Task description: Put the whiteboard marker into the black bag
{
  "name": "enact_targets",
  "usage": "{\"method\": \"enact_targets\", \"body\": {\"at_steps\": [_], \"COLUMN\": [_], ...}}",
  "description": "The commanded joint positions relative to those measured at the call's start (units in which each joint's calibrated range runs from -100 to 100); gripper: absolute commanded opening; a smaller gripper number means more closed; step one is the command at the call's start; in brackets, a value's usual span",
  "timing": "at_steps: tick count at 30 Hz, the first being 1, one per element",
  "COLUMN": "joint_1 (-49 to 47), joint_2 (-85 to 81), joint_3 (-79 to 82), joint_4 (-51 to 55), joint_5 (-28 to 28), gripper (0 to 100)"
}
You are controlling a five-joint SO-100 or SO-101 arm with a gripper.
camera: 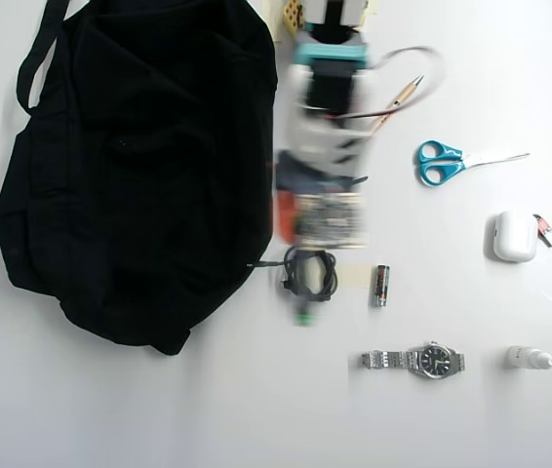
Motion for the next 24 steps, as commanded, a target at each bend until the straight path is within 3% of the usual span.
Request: {"method": "enact_targets", "body": {"at_steps": [1,8,13,14,16,17,20,22,23,24], "joint_1": [11.4,24.7,25.5,25.2,25.1,24.6,23.3,22.3,22.4,21.9], "joint_2": [-4.2,-3.5,-4.0,-4.0,-3.2,-3.6,-4.9,-11.3,-18.7,-29.8], "joint_3": [-2.3,-1.4,-1.4,-1.4,-1.3,-1.3,-1.5,1.1,9.9,24.9], "joint_4": [1.4,1.5,1.4,1.4,1.5,1.5,1.6,1.7,1.7,1.7], "joint_5": [-0.3,-3.2,-3.2,-3.2,-3.2,-3.2,-4.8,-6.1,-6.2,-6.2], "gripper": [2,2,2,5,25,29,29,22,17,17]}}
